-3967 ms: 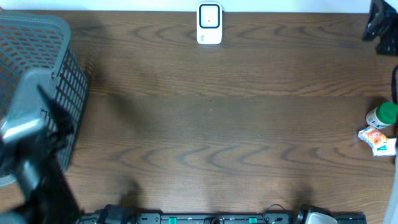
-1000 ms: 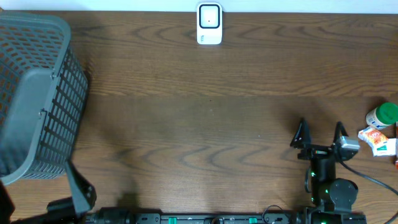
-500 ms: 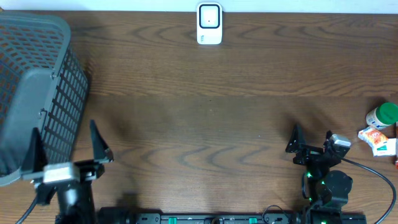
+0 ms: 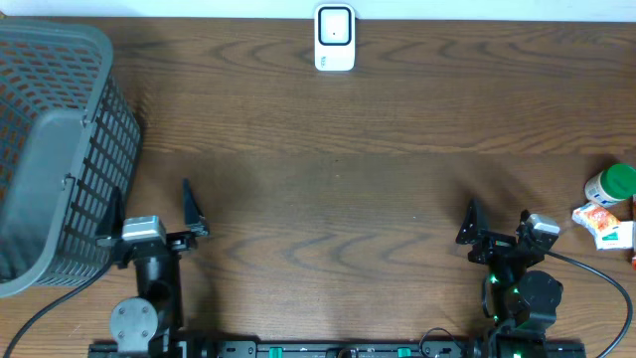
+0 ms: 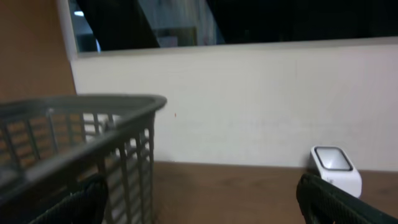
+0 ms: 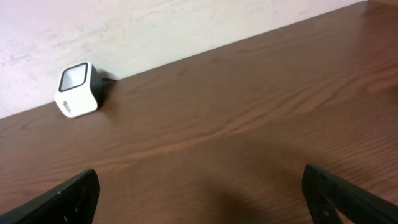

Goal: Scan the item barcode

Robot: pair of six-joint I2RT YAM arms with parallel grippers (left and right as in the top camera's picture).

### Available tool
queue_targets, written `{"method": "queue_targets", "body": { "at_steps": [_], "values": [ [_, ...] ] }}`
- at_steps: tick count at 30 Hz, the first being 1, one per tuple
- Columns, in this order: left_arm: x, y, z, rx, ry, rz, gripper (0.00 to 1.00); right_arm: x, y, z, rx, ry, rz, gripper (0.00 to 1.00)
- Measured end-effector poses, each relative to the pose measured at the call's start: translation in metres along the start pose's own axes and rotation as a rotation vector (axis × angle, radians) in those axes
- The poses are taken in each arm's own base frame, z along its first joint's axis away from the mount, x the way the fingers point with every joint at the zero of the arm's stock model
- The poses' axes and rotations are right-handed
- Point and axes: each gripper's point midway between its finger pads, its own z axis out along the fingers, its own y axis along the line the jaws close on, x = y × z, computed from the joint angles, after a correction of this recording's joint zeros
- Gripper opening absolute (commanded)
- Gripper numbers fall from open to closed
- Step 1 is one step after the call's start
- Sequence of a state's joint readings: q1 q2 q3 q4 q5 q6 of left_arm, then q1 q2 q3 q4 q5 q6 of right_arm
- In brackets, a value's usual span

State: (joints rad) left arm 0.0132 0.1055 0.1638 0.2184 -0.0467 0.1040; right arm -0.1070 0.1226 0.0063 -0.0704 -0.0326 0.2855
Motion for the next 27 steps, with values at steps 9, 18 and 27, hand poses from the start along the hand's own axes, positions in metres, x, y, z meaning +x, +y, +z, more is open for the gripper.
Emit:
{"method": "queue_targets", "body": {
  "at_steps": [9, 18, 27],
  "values": [
    [0.041, -0.002, 0.001, 0.002, 0.058, 0.003, 0.97, 0.000, 0.000, 0.000, 0.000, 0.000, 0.000, 0.99],
    [0.073, -0.002, -0.001, 0.001, 0.143, 0.011, 0.97, 0.000, 0.000, 0.000, 0.000, 0.000, 0.000, 0.99],
    [0.111, 0.000, -0.009, -0.006, 0.292, 0.028, 0.97, 0.000, 0.000, 0.000, 0.000, 0.000, 0.000, 0.99]
  ]
}}
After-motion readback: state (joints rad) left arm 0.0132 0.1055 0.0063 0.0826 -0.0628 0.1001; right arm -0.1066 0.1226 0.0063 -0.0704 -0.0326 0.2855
